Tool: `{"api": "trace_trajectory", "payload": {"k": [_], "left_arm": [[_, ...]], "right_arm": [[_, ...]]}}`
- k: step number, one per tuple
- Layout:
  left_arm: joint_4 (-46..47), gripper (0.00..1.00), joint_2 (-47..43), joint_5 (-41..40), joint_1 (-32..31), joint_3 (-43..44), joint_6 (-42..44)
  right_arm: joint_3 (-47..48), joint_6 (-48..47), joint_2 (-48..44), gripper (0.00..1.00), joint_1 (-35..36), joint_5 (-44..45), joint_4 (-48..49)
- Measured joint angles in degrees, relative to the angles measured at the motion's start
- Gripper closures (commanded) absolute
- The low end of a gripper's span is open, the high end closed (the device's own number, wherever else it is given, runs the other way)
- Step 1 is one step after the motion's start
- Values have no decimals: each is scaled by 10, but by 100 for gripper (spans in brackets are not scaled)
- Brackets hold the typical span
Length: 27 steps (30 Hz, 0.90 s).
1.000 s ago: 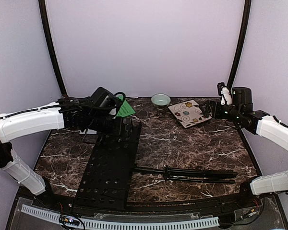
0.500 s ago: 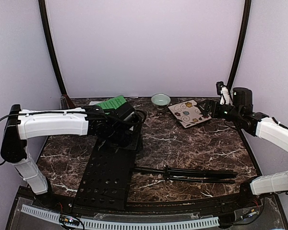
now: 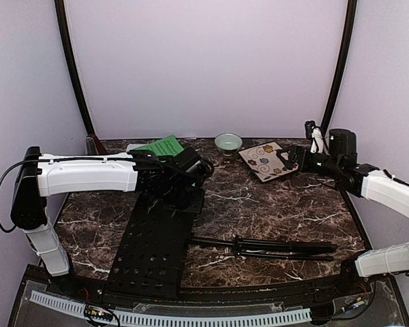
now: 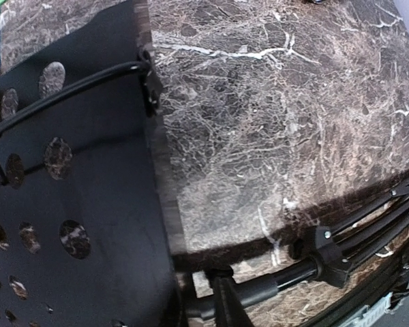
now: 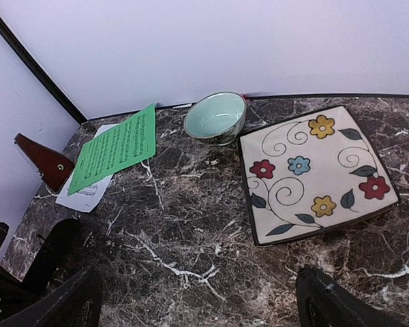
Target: Set up the instrument practice props
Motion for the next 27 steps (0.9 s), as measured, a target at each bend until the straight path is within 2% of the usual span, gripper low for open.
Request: {"api": "trace_trajectory", "payload": {"k": [5,15,20,27], "left_arm": [[-20,99,7,-15,0,11,-20],[-59,100,15,-49,-12,49,-35],[-103,100,21,-94,-23,103,-6],[-163,100,27,-153,-29,221,77]], "right_arm": [[-19,8,-4,0,0,-2,3],[-25,8,-43,0,0,0,3],[-26,8,-66,0,0,3,3],[-26,10,-85,0,0,19,3]]}}
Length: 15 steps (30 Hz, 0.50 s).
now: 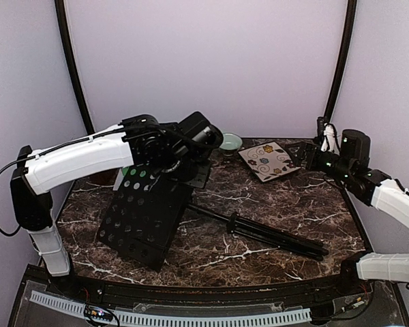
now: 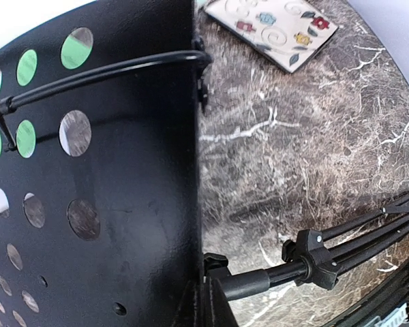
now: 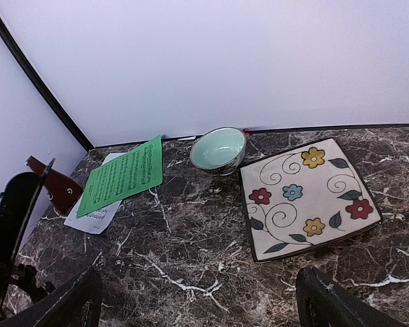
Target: Set up the instrument practice props
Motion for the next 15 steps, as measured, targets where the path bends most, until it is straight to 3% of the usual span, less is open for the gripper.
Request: {"api": "trace_trajectory", "payload": {"k": [8,15], "left_arm": [[-27,100,0,-81,-9,90,159],[80,100,-25,-149,-33,68,362]], "right_arm": [[-25,7,-58,0,0,50,29],[-55,2,-124,0,0,89,87]]}}
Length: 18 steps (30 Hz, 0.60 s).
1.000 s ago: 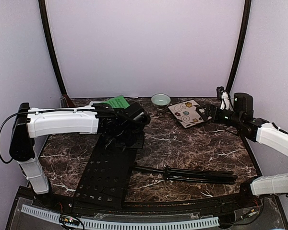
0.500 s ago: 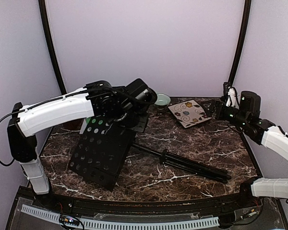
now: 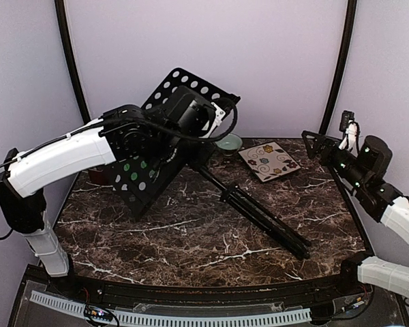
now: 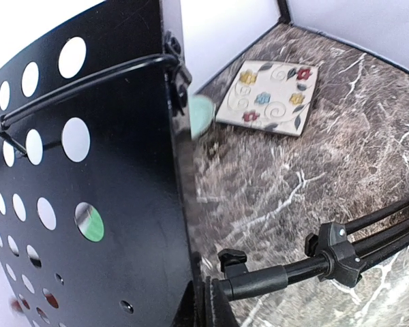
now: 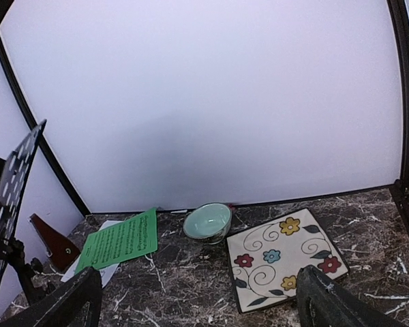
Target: Set up the instrument practice props
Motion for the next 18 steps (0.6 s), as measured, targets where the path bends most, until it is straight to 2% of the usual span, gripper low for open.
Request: {"api": "trace_trajectory", "payload": {"k": [5,9,14,18], "left_arm": [[156,100,-95,24,-9,-106,164],[247,100,-184,55,-12,-183,284],[295,100,-223,64,-12,-195,420],[318,100,-223,89,-8,-195,490]], "right_arm": [[55,1,39,0,0,8,-35],[115,-2,85,0,0,-24,-69],[151,-4,117,0,1,-69,-101],[186,14,150,0,1,-71,-132]]}}
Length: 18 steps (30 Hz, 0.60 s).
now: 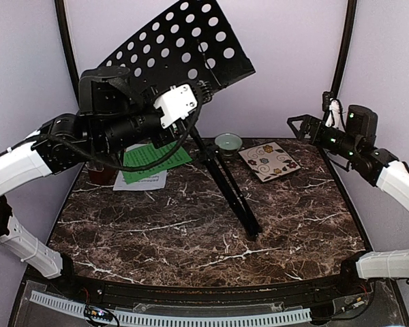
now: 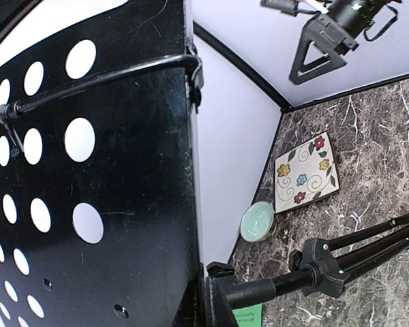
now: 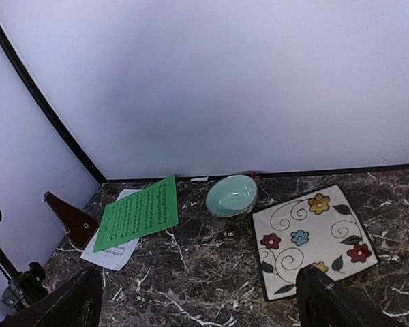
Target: Set up the instrument practice props
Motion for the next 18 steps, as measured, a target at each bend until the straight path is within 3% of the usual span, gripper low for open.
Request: {"api": "trace_trajectory", "payload": {"k": [3,6,7,12,18], "left_arm": [[10,100,0,26,0,0,30],[14,100,0,58,0,4,56],[14,100,1,79,0,8,66],[10,100,2,133,0,19,87],[2,100,2,204,-1,34,114]], "right_arm": [[8,26,2,0,1,-12,-9],[7,59,-18,15,5,-61,10],[11,66,-24,16,6,-78,16],[82,54,6,1,13,-152,29],[58,31,18,5,20,-272,73]]}}
